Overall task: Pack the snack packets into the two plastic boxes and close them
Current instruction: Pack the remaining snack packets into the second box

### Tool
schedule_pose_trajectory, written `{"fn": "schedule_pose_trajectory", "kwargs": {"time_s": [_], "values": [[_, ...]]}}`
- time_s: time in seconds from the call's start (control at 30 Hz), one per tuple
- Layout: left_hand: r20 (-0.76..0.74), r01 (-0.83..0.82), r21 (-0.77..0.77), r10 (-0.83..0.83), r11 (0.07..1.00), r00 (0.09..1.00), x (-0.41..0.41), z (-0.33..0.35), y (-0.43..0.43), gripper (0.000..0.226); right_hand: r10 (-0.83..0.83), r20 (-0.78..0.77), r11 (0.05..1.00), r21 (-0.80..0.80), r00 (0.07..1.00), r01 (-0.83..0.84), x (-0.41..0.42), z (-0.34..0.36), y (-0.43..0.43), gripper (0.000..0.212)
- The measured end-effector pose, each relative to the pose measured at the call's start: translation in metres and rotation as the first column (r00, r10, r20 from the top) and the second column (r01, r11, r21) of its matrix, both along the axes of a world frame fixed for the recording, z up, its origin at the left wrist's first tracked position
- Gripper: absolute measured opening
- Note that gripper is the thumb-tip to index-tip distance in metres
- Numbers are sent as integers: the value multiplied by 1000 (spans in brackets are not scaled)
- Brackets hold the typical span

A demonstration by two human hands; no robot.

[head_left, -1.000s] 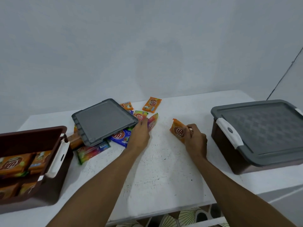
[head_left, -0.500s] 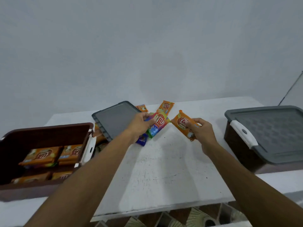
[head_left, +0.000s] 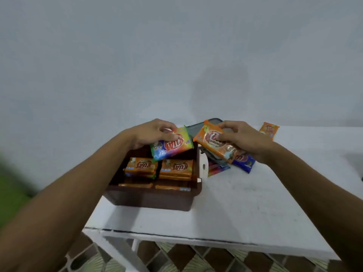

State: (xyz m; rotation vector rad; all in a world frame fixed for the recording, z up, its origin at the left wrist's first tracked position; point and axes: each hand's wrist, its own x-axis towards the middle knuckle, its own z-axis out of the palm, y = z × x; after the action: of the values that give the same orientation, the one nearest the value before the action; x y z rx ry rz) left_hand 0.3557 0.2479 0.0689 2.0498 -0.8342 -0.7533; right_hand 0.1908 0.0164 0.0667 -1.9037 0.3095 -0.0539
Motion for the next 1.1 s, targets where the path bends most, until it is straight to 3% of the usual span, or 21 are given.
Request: {"fn": "schedule_pose_trajectory", "kwargs": {"time_s": [0.17, 0.23, 0.33, 0.5, 0.77, 0.93, 1.03, 1.1], "values": [[3, 190, 270, -198, 944, 980, 36, -22, 66, 19, 201, -100, 953, -210, 974, -218, 37, 12, 76, 21], [-15, 272, 341, -284, 900, 959, 43, -38, 75, 22, 279, -237, 840, -409, 931, -356, 52, 5, 97, 24], [-43, 353, 379, -365, 855, 930, 45, -63, 82, 23, 365, -411, 578, -604, 835, -549, 68, -18, 118, 33], [130, 367, 482, -479, 795, 868, 49, -85, 85, 31, 329, -614, 406, -594, 718, -694, 82, -52, 133, 43], [115, 386, 503, -503, 773, 857, 45, -85, 88, 26, 320, -736, 331, -503, 596, -799, 89, -68, 140, 39], [124, 351, 530, -480, 772, 869, 45, -84, 89, 24, 317, -759, 327, -476, 569, -816, 88, -66, 138, 40], [130, 340, 535, -473, 774, 871, 43, -82, 89, 26, 331, -734, 332, -498, 593, -801, 88, -68, 136, 38], [136, 335, 520, -464, 786, 875, 44, -82, 88, 26, 355, -648, 363, -569, 674, -738, 85, -67, 134, 36]]}}
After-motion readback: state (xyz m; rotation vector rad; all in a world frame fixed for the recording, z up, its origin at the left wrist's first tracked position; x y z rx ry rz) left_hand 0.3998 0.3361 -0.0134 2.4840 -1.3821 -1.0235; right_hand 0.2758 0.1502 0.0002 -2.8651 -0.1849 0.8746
